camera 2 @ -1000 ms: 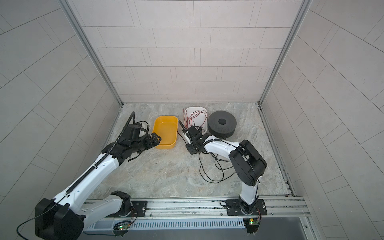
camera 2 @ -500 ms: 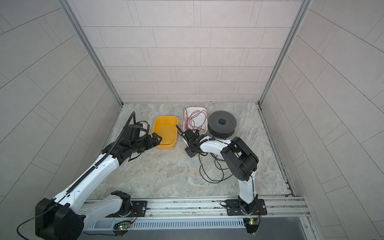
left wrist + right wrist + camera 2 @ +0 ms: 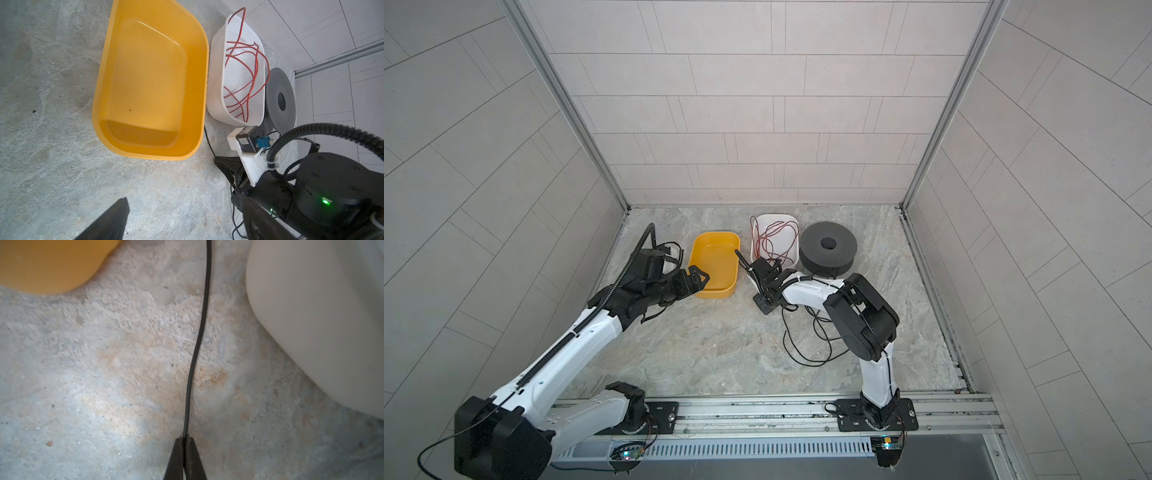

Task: Wrap the cables

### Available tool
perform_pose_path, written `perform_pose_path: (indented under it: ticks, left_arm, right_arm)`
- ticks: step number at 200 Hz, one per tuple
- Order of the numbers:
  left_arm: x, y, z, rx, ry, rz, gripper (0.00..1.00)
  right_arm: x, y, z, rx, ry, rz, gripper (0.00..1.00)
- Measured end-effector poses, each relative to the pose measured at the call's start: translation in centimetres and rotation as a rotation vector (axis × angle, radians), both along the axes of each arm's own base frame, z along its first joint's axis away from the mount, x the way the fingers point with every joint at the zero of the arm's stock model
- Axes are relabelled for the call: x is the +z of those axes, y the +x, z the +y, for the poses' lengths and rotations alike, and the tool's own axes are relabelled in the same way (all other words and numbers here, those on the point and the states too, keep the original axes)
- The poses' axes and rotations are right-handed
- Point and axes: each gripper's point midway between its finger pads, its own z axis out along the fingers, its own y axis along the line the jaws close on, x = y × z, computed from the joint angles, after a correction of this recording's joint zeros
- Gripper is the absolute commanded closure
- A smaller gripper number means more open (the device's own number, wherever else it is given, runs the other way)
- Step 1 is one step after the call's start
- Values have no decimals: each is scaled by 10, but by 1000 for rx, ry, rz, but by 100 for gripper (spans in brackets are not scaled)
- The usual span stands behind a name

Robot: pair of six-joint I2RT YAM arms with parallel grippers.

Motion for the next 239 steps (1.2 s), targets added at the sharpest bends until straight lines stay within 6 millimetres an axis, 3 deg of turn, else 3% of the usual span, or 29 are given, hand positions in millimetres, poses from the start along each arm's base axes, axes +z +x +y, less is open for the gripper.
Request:
perform_pose_path:
  ticks: [30, 76, 106, 166, 204, 223, 239]
  left_arm:
    - [6, 1, -8, -16, -50, -7, 9]
    - [23, 6, -20, -10, -164, -23, 11]
    - [40, 13, -32, -7, -263, -55, 12]
    - [43, 19, -67, -42, -358, -35, 14]
    - [35, 28, -90, -47, -365, -14, 25]
    - [30, 34, -90, -16, -356, -13, 32]
    - [29, 38, -87, 10, -345, -21, 43]
  right_arm:
    - [23, 2, -4, -5, 5, -47, 100]
    - [118, 2, -4, 16, 135, -223, 100]
    - [155, -5, -5, 42, 185, -292, 100]
    - [173, -26, 7, 123, 265, -324, 100]
    - [185, -42, 34, 202, 308, -334, 100]
    - [195, -48, 47, 234, 337, -351, 100]
    - [199, -52, 56, 253, 354, -362, 100]
